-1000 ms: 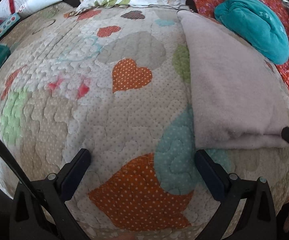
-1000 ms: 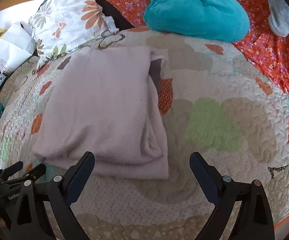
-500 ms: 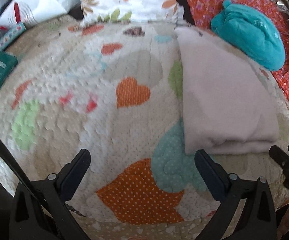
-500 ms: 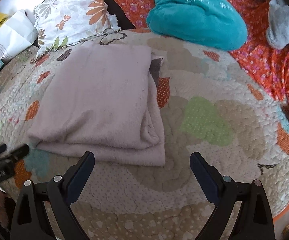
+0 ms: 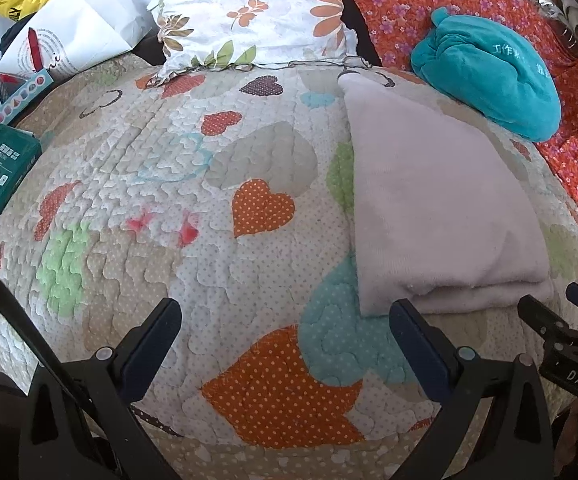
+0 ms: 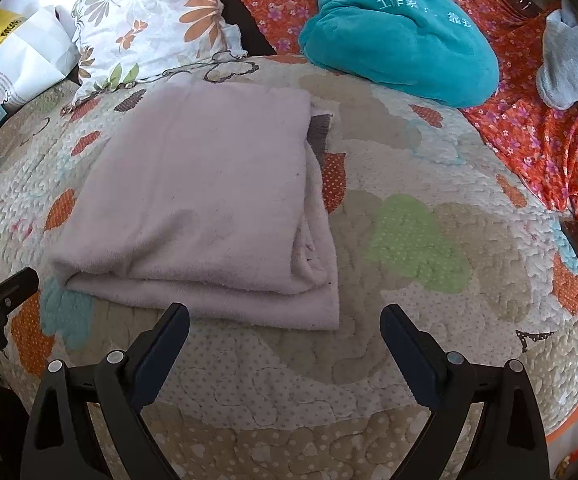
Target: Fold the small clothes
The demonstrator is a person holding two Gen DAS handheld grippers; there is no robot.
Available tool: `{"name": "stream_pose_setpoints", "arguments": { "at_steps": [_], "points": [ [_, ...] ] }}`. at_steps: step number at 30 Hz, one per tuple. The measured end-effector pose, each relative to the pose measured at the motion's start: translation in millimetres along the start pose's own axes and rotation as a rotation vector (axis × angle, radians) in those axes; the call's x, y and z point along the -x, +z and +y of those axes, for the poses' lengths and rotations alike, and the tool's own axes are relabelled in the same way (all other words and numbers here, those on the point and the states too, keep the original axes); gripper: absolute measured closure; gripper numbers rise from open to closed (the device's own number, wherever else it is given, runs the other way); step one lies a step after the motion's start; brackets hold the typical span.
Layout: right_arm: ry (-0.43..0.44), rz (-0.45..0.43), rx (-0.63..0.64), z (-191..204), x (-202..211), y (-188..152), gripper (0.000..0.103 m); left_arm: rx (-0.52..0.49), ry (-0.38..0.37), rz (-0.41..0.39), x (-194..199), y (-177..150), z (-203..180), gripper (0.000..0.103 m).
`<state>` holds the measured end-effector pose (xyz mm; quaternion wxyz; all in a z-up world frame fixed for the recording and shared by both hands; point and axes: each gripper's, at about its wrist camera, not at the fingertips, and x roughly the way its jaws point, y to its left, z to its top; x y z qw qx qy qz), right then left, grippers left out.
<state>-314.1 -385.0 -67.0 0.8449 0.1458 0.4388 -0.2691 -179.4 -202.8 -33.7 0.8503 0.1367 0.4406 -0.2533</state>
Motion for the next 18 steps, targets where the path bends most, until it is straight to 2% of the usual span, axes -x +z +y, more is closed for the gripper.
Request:
{"name": "stream_pose_setpoints", "arguments": {
  "at_steps": [18],
  "points": [
    [-0.022,-0.006,0.019,7.3,-1.0,-2.5,0.005,0.028,-0.055,0.044,-6.6,-3.3,-2.4,0.0]
  ]
}}
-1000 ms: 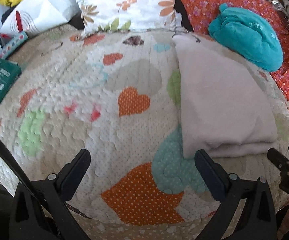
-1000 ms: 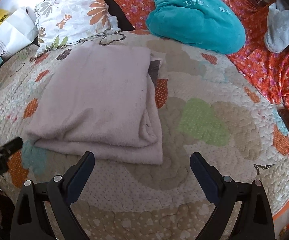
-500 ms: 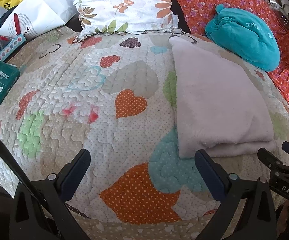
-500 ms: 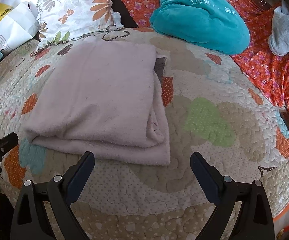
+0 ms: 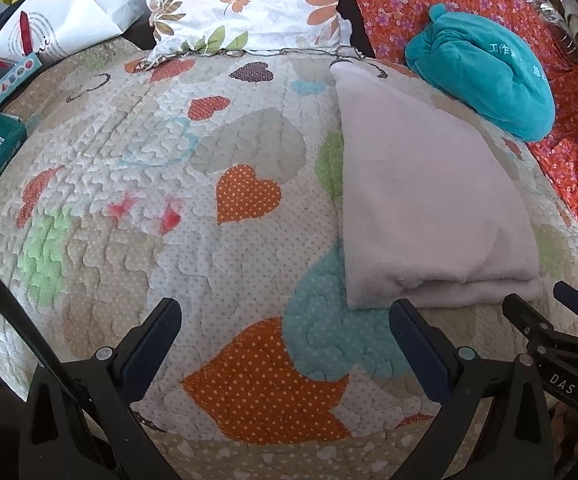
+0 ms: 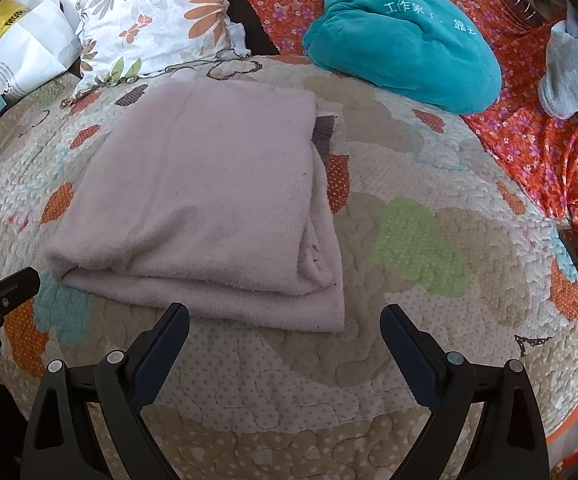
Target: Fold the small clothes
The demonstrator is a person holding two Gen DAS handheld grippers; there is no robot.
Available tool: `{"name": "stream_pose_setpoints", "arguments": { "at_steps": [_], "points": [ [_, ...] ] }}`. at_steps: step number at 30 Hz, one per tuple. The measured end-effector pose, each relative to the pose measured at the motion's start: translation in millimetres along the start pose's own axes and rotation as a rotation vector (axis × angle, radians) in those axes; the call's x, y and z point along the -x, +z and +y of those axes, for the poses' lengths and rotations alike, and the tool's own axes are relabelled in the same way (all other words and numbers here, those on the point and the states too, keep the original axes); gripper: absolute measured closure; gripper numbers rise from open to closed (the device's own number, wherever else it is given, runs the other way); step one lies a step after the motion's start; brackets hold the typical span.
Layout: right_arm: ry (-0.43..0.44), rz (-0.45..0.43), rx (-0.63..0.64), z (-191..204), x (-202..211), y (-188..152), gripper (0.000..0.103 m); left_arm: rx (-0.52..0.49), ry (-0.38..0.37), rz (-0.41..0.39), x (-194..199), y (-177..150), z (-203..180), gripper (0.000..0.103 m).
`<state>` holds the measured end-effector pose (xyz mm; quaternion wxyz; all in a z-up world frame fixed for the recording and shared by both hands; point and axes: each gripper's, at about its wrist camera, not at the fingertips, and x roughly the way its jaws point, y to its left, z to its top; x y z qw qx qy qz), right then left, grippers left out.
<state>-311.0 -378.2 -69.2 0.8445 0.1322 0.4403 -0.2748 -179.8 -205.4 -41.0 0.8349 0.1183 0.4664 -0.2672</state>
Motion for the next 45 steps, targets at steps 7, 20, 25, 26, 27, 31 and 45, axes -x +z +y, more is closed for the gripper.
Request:
{"name": "stream_pose_setpoints", "arguments": {
  "at_steps": [7,20,25,26,27,31,45],
  "points": [
    [-0.003,0.007,0.003,0.3,-1.4,-0.7,0.005,0.015,-0.016,0.015,-1.0,-0.6,2.6,0.0],
    [-0.008,0.006,0.019,3.6,0.2,-2.5,0.005,0.016,-0.022,0.014,0.0,-0.7,4.0,0.0],
    [-0.009,0.006,0.019,3.5,0.3,-2.4,0.005,0.018,-0.021,0.013,0.2,-0.9,4.0,0.0],
    [-0.011,0.005,0.017,3.8,1.1,-2.8,0.005,0.018,-0.021,0.014,0.3,-1.0,4.1,0.0],
    [-0.011,0.005,0.016,3.5,1.3,-2.7,0.005,0.017,-0.022,0.014,0.2,-1.0,4.3,0.0],
    [-0.01,0.005,0.018,2.9,1.1,-2.7,0.005,0.018,-0.023,0.015,0.0,-1.2,4.3,0.0],
    [-0.012,0.005,0.028,3.1,1.6,-3.2,0.005,0.024,-0.027,0.024,0.2,-2.3,4.9,0.0]
  ]
}}
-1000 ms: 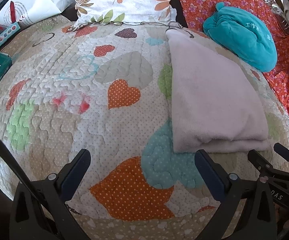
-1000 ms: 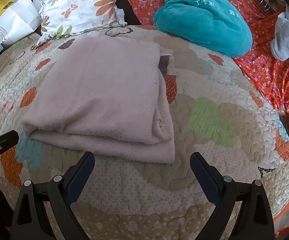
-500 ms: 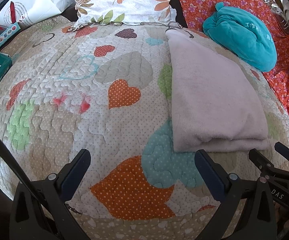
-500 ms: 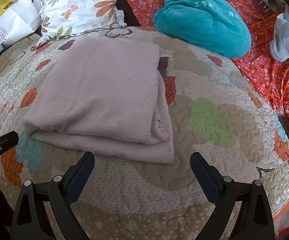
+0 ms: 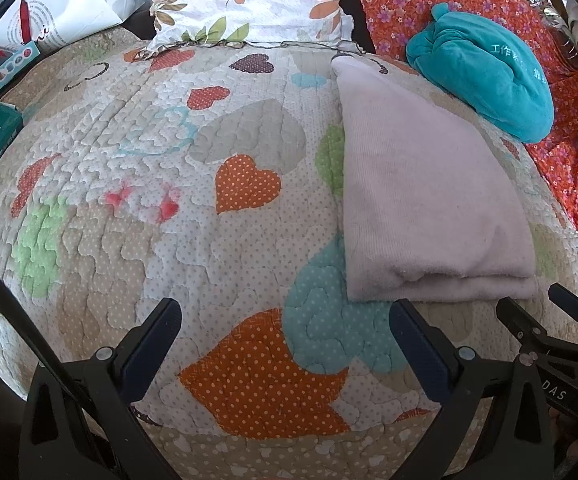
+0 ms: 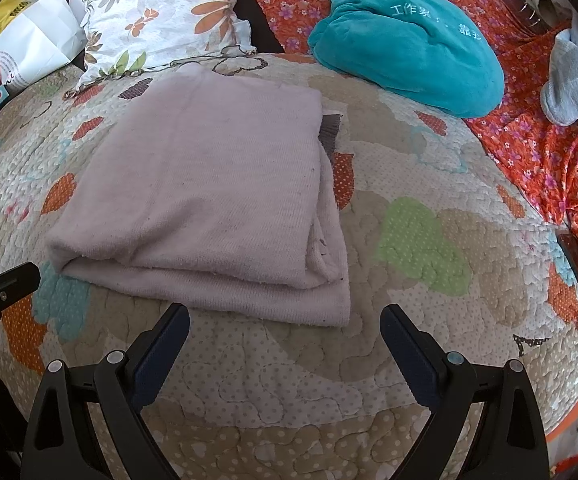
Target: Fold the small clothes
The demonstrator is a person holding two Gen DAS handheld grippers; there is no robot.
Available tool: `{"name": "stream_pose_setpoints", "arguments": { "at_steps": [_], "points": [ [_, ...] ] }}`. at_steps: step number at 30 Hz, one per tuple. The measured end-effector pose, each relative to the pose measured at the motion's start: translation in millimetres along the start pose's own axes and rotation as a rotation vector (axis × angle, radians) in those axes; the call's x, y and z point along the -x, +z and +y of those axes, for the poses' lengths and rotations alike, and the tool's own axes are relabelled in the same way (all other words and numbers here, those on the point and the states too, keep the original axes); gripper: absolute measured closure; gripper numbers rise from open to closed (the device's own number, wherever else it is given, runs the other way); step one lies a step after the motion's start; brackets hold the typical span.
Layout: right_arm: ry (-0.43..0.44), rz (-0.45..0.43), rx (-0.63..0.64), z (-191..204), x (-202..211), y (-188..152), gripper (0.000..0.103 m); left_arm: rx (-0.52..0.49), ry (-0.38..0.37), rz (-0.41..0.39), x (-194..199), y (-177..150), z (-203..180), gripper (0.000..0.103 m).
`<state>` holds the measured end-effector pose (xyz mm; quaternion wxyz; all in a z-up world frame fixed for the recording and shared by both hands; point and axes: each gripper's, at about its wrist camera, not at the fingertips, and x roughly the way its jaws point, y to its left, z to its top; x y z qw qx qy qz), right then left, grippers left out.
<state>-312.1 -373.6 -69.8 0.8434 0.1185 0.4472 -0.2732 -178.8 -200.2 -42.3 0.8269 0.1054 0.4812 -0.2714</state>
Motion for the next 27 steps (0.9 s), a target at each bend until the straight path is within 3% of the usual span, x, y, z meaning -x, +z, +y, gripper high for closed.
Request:
{"name": "stream_pose_setpoints", "arguments": {
  "at_steps": [27],
  "points": [
    [-0.005,-0.005,0.01,8.0,0.9,-2.4,0.005,0.015,0.005,0.028,-6.7,-0.1,6.2,0.0]
  ]
}}
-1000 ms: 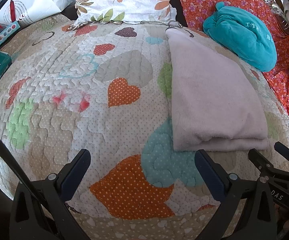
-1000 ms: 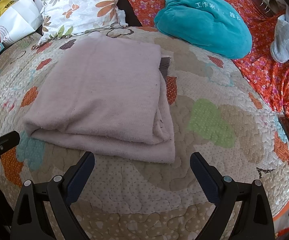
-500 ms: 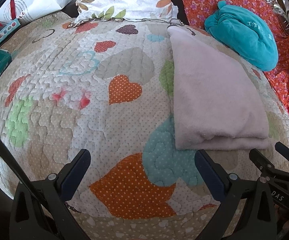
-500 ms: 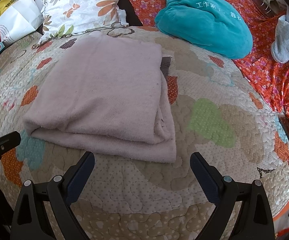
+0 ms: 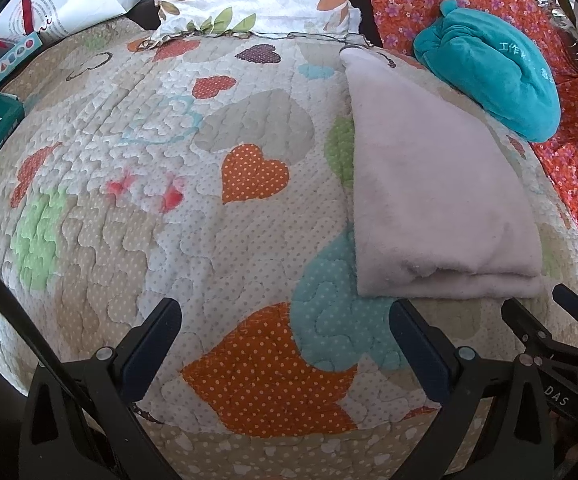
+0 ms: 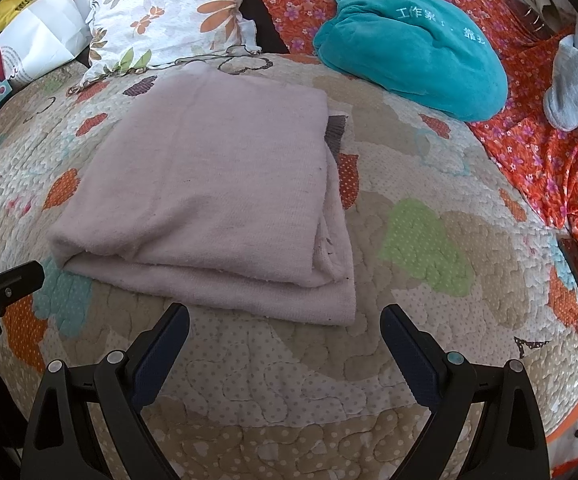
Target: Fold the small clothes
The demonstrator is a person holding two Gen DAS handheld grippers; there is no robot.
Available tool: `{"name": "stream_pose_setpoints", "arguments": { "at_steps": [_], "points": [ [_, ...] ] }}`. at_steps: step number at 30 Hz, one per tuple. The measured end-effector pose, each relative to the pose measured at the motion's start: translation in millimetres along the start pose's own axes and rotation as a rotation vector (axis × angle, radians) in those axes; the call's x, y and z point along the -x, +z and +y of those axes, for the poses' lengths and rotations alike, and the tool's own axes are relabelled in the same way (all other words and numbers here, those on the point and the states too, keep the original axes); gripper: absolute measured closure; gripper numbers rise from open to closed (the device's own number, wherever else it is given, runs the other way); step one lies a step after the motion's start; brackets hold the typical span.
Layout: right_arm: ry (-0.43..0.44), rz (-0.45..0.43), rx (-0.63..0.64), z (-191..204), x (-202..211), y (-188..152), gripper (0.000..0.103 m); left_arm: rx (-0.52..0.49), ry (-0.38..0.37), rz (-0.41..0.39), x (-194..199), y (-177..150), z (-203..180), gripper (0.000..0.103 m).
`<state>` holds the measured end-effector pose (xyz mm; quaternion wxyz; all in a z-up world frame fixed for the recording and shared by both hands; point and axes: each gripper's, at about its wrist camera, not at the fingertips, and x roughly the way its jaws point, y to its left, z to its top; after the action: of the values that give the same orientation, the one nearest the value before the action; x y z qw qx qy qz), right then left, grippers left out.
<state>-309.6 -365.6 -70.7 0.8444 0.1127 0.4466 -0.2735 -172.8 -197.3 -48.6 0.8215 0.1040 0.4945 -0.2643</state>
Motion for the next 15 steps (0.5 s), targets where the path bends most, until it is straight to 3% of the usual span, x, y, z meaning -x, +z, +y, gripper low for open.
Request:
{"name": "stream_pose_setpoints", "arguments": {
  "at_steps": [15],
  "points": [
    [0.005,-0.009,0.004,3.4,3.8,-0.6,0.005,0.012,0.0,0.014,-2.5,-1.7,1.9,0.0]
  ]
}}
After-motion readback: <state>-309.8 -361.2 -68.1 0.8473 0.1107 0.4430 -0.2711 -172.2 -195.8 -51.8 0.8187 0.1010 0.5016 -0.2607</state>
